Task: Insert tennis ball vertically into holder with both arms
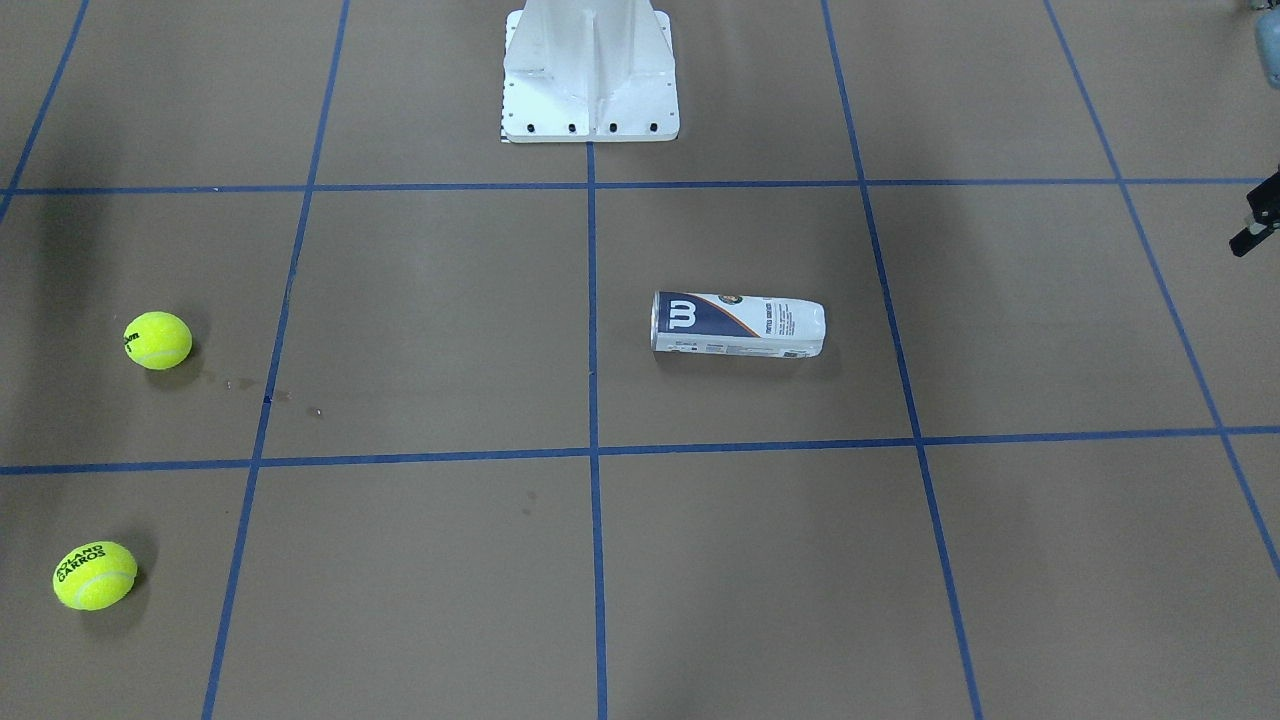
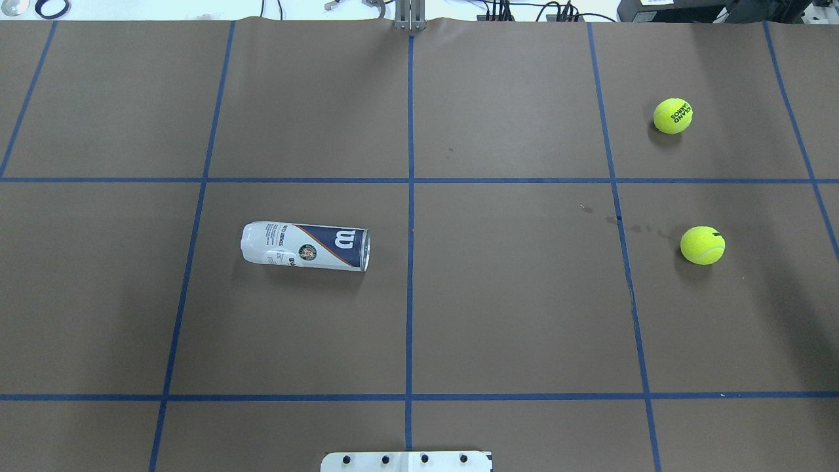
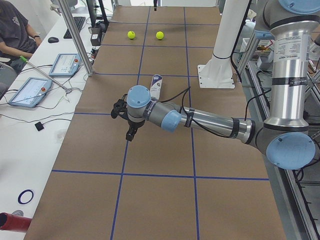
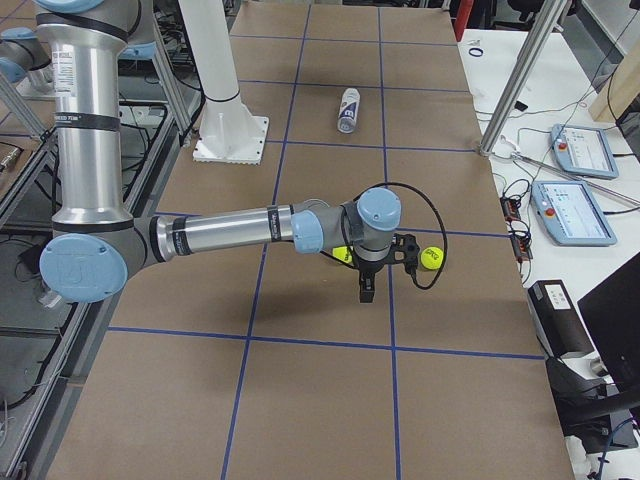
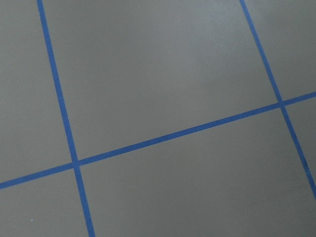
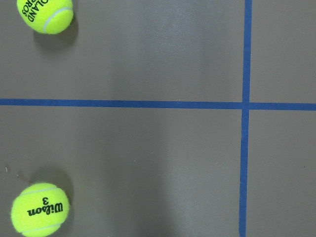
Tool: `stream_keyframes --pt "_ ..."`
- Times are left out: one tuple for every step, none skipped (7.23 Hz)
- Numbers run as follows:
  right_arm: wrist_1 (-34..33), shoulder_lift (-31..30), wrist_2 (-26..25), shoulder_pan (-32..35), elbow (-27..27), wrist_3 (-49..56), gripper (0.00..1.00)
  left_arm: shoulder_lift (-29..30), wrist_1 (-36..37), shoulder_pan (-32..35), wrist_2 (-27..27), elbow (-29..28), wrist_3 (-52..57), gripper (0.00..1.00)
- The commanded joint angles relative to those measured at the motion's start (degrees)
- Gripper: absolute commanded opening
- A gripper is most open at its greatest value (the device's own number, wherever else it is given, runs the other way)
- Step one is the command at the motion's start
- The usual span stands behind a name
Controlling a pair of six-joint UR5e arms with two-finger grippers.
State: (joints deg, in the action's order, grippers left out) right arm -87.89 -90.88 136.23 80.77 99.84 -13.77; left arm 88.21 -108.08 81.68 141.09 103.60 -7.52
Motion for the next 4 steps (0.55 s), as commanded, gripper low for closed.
stream_keyframes --pt "0.0 0.0 0.0 0.0 0.01 -0.12 0.99 3.26 -4.24 -5.54 0.32 0.2 -1.27 0.88" --pt "0.0 0.0 0.09 0.0 0.01 -0.12 0.99 3.72 -5.11 -7.04 0.58 0.81 -1.53 1.0" --pt "0.0 0.0 0.09 -0.09 0.09 -0.64 0.99 3.64 -9.12 -7.23 0.5 0.47 -4.75 1.0" --pt "0.0 0.0 0.18 0.0 0.27 -1.95 0.99 4.07 -12.82 -8.89 0.5 0.73 -10.44 1.0"
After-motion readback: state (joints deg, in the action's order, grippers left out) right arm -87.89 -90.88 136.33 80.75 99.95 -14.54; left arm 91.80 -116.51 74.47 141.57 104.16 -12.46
